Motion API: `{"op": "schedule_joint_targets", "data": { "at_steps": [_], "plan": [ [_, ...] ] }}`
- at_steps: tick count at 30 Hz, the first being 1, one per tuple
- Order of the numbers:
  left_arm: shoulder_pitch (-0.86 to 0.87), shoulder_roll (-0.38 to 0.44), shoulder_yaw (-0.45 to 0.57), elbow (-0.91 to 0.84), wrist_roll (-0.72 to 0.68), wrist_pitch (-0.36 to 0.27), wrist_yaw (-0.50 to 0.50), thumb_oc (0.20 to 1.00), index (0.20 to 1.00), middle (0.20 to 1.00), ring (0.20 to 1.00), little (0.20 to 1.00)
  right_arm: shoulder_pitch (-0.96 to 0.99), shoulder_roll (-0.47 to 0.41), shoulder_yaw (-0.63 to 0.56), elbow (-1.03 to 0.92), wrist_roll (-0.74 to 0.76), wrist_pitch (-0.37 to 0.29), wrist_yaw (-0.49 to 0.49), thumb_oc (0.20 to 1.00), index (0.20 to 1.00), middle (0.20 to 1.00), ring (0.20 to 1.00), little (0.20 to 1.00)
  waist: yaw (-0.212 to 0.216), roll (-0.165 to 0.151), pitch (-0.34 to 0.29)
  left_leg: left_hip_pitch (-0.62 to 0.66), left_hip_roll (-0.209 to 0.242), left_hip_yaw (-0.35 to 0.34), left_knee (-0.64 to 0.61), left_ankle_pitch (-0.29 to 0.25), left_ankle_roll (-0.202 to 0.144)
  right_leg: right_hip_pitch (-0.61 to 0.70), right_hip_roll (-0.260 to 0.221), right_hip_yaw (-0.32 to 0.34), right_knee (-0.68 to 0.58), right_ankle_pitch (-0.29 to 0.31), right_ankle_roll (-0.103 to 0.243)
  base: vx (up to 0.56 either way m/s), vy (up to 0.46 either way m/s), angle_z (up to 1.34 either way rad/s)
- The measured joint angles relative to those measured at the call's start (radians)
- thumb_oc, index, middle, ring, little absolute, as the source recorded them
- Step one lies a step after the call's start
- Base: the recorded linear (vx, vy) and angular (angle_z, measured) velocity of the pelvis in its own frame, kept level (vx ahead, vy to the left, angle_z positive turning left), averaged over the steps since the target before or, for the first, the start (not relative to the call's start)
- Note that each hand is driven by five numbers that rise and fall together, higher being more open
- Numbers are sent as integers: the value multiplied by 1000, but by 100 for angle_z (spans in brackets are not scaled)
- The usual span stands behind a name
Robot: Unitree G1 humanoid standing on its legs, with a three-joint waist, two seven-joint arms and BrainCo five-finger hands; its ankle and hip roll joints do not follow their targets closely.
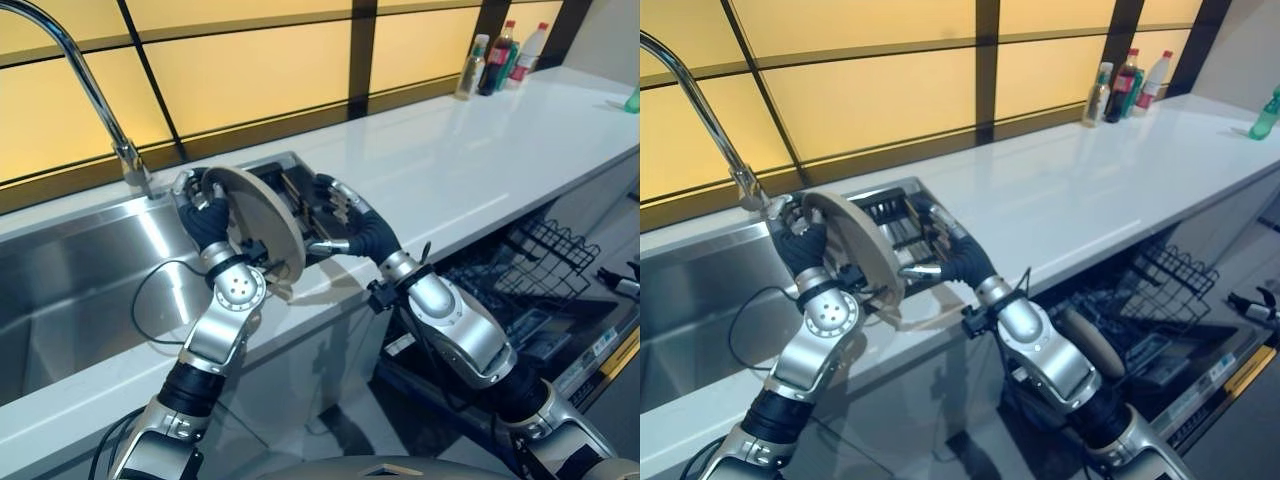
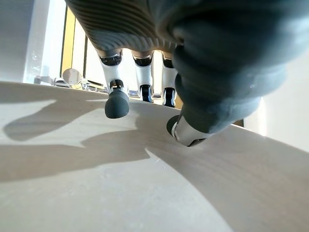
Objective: Pick up plates and place into dishwasher.
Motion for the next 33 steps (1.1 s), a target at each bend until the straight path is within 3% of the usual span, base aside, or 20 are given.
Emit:
{"op": "schedule_joint_targets", "data": {
  "at_steps": [8, 13, 33],
  "plan": [
    [-32, 2, -18, 46, 163, 102, 37, 200, 200, 200, 200, 200, -30, 5, 46, 33, 54, 36, -19, 1000, 1000, 1000, 1000, 1000, 0, -1, 0, 1, 0, 0, 0, 0, 0, 2, 0, 0, 0, 1, -1, 0, 0, 0],
    [-52, 5, -49, 88, 185, 124, 39, 200, 200, 200, 200, 200, -32, 11, 53, 38, 76, 42, -19, 1000, 1000, 1000, 1000, 1000, 0, -7, 1, 2, 0, 1, 0, 0, 0, 3, 0, 0, 0, 1, -1, 26, -2, 0],
    [-53, 6, -114, 123, 182, 84, -7, 200, 200, 200, 200, 200, -31, 42, 71, 118, 169, 42, -49, 1000, 1000, 1000, 1000, 1000, 4, -32, 2, 5, -3, 6, 0, 0, 0, 4, -1, 0, 0, 3, 0, 7, 13, 0]
  ]
}}
